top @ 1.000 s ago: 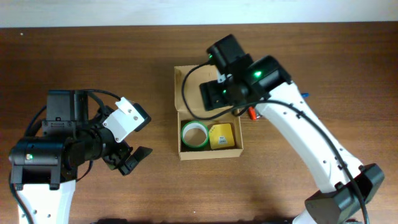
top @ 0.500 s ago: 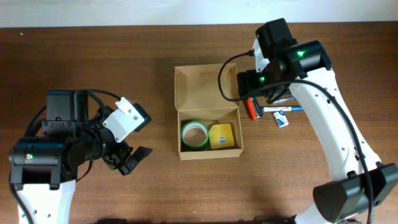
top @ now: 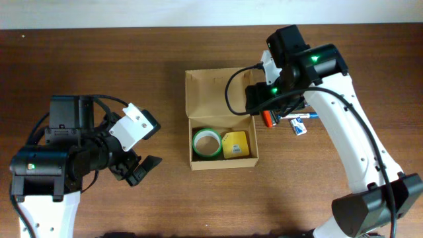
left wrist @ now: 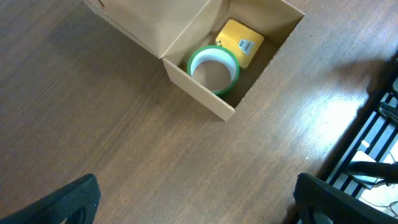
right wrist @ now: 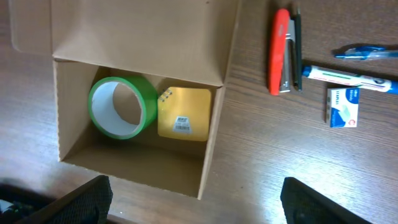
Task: Pack container
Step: 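Move the right gripper over the red stapler and lower toward it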
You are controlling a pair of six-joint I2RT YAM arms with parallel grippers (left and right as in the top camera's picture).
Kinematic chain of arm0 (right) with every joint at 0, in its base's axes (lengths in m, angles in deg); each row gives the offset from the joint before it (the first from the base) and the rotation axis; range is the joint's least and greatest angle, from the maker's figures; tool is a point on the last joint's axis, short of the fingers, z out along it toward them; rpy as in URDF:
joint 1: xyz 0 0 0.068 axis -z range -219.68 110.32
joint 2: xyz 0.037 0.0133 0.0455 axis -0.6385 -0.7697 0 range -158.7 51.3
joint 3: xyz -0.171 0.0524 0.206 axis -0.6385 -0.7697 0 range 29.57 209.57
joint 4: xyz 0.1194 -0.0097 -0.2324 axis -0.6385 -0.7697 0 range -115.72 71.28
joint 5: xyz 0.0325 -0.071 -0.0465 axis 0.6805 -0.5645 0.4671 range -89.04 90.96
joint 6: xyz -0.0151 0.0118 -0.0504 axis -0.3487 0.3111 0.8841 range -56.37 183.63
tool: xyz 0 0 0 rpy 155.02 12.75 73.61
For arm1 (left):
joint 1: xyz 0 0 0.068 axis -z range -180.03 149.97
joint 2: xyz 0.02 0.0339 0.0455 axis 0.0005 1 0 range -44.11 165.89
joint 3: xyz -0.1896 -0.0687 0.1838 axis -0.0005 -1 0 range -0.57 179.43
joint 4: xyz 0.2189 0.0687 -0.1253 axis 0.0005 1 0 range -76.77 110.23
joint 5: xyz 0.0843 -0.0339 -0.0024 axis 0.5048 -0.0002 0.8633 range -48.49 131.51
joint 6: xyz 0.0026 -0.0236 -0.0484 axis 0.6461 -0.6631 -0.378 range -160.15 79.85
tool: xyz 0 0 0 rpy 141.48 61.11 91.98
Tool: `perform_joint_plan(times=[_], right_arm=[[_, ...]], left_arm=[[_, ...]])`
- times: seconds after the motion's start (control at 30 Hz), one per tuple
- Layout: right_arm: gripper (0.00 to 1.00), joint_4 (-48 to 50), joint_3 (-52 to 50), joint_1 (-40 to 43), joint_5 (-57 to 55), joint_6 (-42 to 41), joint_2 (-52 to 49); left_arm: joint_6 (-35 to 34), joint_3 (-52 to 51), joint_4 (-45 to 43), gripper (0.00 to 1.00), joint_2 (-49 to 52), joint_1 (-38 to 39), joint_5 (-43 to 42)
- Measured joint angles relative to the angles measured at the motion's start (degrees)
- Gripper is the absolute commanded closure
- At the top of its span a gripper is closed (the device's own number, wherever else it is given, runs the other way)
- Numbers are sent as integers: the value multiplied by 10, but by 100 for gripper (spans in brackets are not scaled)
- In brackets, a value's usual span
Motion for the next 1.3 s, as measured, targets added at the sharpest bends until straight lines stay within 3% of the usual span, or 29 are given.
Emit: perform_joint_plan(times=[0.4,0.6,0.77,1.3], right_arm=[[12,1,0,0,0,0,0],[11,10,0,0,-56,10,0],[6,54,0,6,-86,38,0],[8,118,0,125,-106,119,-37]], left_arm=[[0,0,0,0,0,0,0],[0,0,0,0,0,0,0],[0,0,0,0,0,0,0],[0,0,0,0,0,0,0]])
